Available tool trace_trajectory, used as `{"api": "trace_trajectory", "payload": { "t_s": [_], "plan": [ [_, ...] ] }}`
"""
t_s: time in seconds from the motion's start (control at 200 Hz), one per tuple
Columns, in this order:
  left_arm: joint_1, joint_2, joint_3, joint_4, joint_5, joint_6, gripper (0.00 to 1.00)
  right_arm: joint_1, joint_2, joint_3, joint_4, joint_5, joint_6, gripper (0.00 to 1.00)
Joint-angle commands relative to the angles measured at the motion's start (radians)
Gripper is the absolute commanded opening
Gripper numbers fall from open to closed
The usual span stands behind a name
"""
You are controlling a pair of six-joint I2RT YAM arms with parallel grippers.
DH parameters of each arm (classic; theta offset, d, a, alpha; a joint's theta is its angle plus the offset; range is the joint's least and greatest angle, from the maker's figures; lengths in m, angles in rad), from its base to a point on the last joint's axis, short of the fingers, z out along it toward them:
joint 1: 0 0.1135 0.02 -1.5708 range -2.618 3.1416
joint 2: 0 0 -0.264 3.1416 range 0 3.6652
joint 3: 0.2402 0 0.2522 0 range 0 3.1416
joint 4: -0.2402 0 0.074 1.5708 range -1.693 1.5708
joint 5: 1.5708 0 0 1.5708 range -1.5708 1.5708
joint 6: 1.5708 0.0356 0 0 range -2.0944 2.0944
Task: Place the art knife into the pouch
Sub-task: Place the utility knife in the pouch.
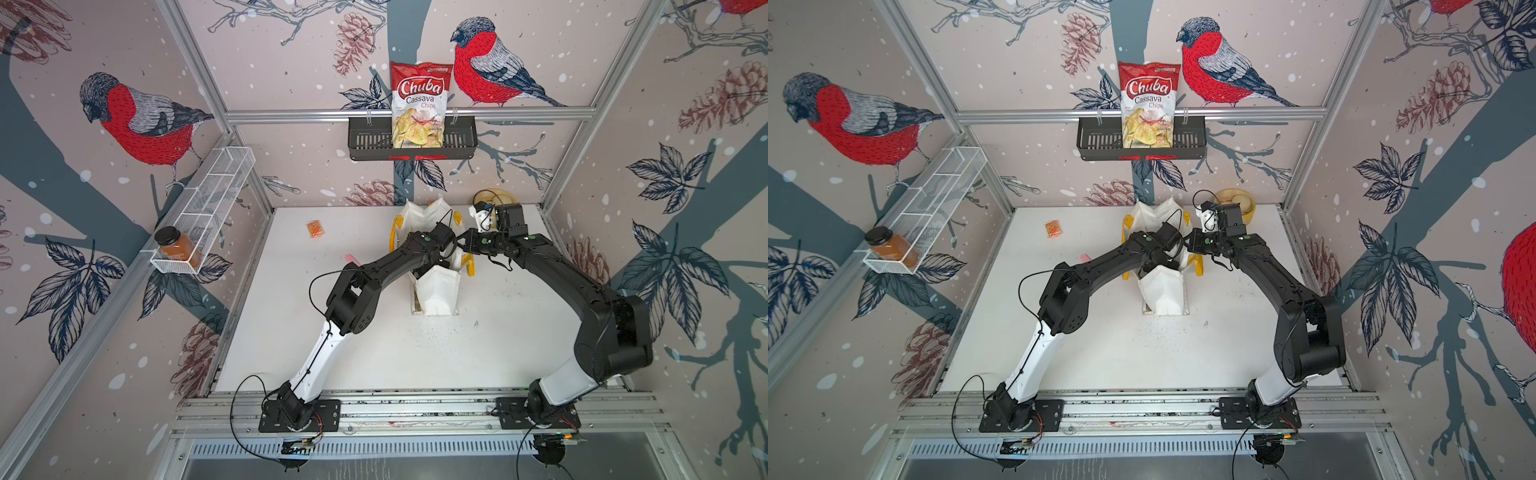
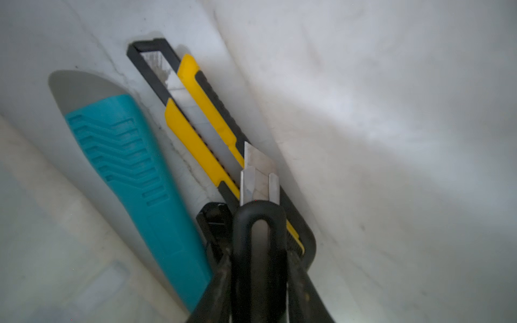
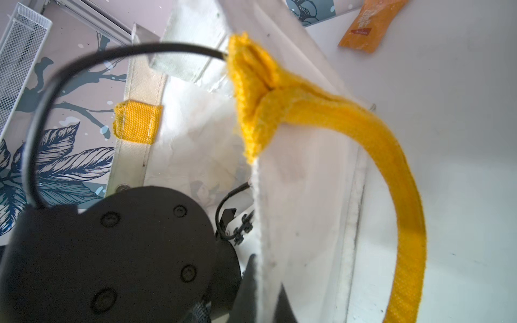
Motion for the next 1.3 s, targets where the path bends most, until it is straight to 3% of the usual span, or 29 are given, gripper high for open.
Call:
{"api": "trace_trajectory", "payload": {
  "t_s": [0.0, 0.425, 0.65, 1.086, 1.296],
  "plan": [
    [0.005, -0.025, -0.045, -0.038, -0.046, 0.023, 0.31, -0.021, -0.022, -0.01, 0.044, -0.021, -0.008, 0.0],
    [0.079, -0.147, -0.196, -0.117, -0.149, 0.122, 0.31, -0.095, -0.044, -0.03, 0.03, -0.02, -0.018, 0.0],
    [0.093, -0.199, -0.228, -0.12, -0.195, 0.175, 0.46, -0.133, -0.062, -0.038, 0.022, -0.023, -0.025, 0.0],
    [0.1, -0.232, -0.256, -0.114, -0.28, 0.216, 0.54, -0.145, -0.061, -0.036, 0.016, -0.027, -0.022, 0.0],
    [0.079, -0.286, -0.224, -0.057, -0.223, 0.233, 0.65, -0.051, -0.028, -0.045, 0.058, -0.017, 0.011, 0.0]
  ]
}}
